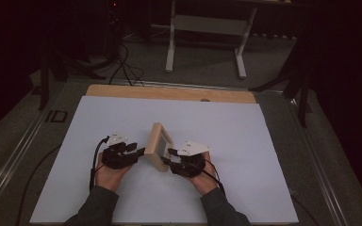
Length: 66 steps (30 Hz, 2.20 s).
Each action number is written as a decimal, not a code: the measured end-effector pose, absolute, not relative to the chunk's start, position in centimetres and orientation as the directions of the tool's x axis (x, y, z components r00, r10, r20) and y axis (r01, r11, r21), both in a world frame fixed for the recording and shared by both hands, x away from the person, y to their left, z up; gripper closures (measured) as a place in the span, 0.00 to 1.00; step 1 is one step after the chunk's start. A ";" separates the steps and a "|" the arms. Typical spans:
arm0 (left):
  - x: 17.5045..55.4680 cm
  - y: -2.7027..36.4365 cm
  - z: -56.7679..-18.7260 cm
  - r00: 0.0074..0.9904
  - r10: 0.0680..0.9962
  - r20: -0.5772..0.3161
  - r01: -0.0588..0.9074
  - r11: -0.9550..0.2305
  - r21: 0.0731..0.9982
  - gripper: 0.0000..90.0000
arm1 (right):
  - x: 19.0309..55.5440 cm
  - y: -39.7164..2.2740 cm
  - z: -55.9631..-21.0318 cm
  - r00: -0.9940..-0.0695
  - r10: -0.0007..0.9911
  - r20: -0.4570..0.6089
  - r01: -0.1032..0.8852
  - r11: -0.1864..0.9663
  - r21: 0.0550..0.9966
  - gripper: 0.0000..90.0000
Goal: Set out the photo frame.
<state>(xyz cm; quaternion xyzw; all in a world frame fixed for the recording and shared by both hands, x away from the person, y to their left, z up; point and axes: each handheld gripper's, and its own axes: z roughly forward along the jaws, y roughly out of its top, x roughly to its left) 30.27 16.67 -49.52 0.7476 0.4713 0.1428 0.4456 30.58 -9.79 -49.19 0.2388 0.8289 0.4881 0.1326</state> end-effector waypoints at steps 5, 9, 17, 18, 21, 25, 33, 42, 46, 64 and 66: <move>29.9 17.0 -48.8 0.507 0.836 -0.208 0.562 -0.138 0.815 0.54 | 30.8 -10.3 -48.9 -0.841 0.541 0.020 0.273 0.393 0.878 0.61; 29.7 17.4 -48.4 0.509 0.833 -0.216 0.552 -0.123 0.825 0.50 | 30.9 -10.6 -48.7 -0.834 0.551 0.027 0.279 0.380 0.882 0.60; 29.2 18.5 -47.4 0.511 0.817 -0.268 0.530 -0.053 0.846 0.49 | 31.0 -11.1 -48.5 -0.827 0.561 0.031 0.283 0.368 0.886 0.58; 29.1 18.6 -47.3 0.509 0.817 -0.273 0.529 -0.047 0.847 0.48 | 31.0 -11.1 -48.5 -0.825 0.565 0.032 0.285 0.365 0.886 0.57; 29.0 18.7 -47.0 0.506 0.817 -0.278 0.524 -0.034 0.851 0.46 | 31.1 -11.3 -48.3 -0.822 0.569 0.033 0.285 0.361 0.888 0.57; 28.7 18.6 -46.5 0.516 0.813 -0.270 0.507 -0.036 0.861 0.43 | 31.1 -11.5 -48.2 -0.816 0.577 0.037 0.289 0.351 0.891 0.57; 28.3 18.0 -45.8 0.530 0.808 -0.259 0.487 -0.039 0.873 0.38 | 31.3 -12.2 -47.6 -0.807 0.589 0.037 0.287 0.336 0.897 0.56; 28.1 17.4 -45.6 0.549 0.795 -0.258 0.476 -0.044 0.878 0.35 | 31.5 -12.8 -47.3 -0.797 0.603 0.044 0.292 0.320 0.901 0.54; 28.1 17.0 -45.6 0.557 0.790 -0.254 0.475 -0.053 0.878 0.35 | 31.6 -13.0 -47.2 -0.791 0.610 0.046 0.297 0.318 0.900 0.54; 28.3 15.1 -46.1 0.580 0.779 -0.238 0.481 -0.092 0.872 0.33 | 31.7 -13.5 -46.8 -0.782 0.621 0.047 0.297 0.305 0.905 0.53; 28.3 14.9 -46.2 0.583 0.777 -0.237 0.481 -0.095 0.872 0.33 | 31.7 -13.6 -46.7 -0.782 0.622 0.046 0.294 0.303 0.906 0.53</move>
